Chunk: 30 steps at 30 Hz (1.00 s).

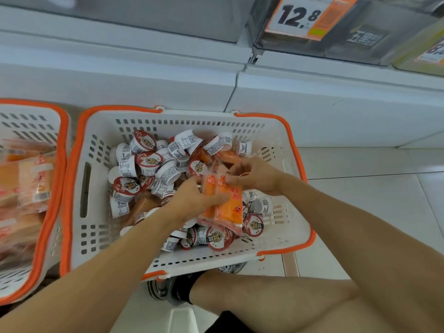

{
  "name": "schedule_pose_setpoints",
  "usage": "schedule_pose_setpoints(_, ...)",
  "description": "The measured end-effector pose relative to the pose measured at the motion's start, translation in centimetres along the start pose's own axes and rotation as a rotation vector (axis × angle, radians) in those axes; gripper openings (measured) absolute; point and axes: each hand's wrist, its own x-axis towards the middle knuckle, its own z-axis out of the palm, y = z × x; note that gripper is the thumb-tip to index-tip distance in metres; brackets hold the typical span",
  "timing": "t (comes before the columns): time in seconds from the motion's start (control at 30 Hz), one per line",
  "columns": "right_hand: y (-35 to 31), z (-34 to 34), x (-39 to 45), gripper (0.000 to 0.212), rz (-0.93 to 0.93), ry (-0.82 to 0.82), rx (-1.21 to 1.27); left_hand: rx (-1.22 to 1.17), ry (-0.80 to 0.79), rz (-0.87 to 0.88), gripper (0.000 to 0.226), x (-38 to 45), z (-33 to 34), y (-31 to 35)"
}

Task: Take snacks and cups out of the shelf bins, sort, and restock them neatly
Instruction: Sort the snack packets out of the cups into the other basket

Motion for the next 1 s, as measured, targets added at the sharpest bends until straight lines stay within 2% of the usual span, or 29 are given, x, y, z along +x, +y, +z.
schedule_pose_setpoints(0.07,-0.1,0.2,0.7,0.034,0.041,0.033,0.072,-0.002,0.069,-0.004,0.051,0.4,0.2,0.1)
schedule_pose_setpoints(0.1,0.0,-0.2,1.3,0.038,0.057,0.121,0.057,-0.021,0.089,-0.015,0.048,0.6,0.0,0.1)
schedule_pose_setpoints(0.2,0.7,-2.0,2.5,0.049,0.169,0.437,-0.342,-0.033,0.139,-0.046,0.049,0.6,-1.5,-0.1)
schedule_pose_setpoints(0.27,1.7,-2.3,3.0,0.064,0.289,0.411,-0.472,-0.031,0.168,-0.042,0.051,0.1,-2.5,-0.4)
schedule_pose_setpoints(0.33,2.6,-2.3,4.1,0.077,0.359,0.350,-0.378,-0.045,0.177,-0.046,0.050,-0.3,-3.1,-0.8)
schedule_pose_setpoints(0.4,3.0,-2.2,5.3,0.080,0.380,0.383,-0.201,-0.071,0.172,-0.062,0.051,-0.5,-3.4,-1.0)
schedule_pose_setpoints(0.5,2.7,-2.3,6.3,0.064,0.424,0.420,0.019,-0.084,0.173,-0.077,0.053,-0.4,-3.7,-1.3)
schedule_pose_setpoints(0.6,2.3,-1.8,6.4,0.061,0.501,0.311,0.180,-0.092,0.182,-0.076,0.055,-0.2,-3.8,-1.5)
schedule_pose_setpoints(0.7,3.8,-1.6,8.1,0.100,0.489,0.347,0.282,-0.094,0.175,-0.077,0.057,-0.2,-3.6,-1.5)
schedule_pose_setpoints(0.73,3.5,-1.2,8.3,0.100,0.488,0.362,0.332,-0.092,0.175,-0.075,0.058,-0.2,-3.6,-1.5)
schedule_pose_setpoints(0.83,2.8,-0.5,8.0,0.065,0.479,0.409,0.431,-0.074,0.185,-0.068,0.056,-0.4,-3.6,-1.6)
schedule_pose_setpoints(0.93,2.9,-0.8,7.5,0.058,0.511,0.394,0.469,-0.060,0.191,-0.070,0.057,-0.4,-3.6,-1.5)
schedule_pose_setpoints(1.0,2.6,-1.0,7.0,0.047,0.514,0.389,0.520,-0.061,0.192,-0.069,0.055,-0.5,-3.5,-1.4)
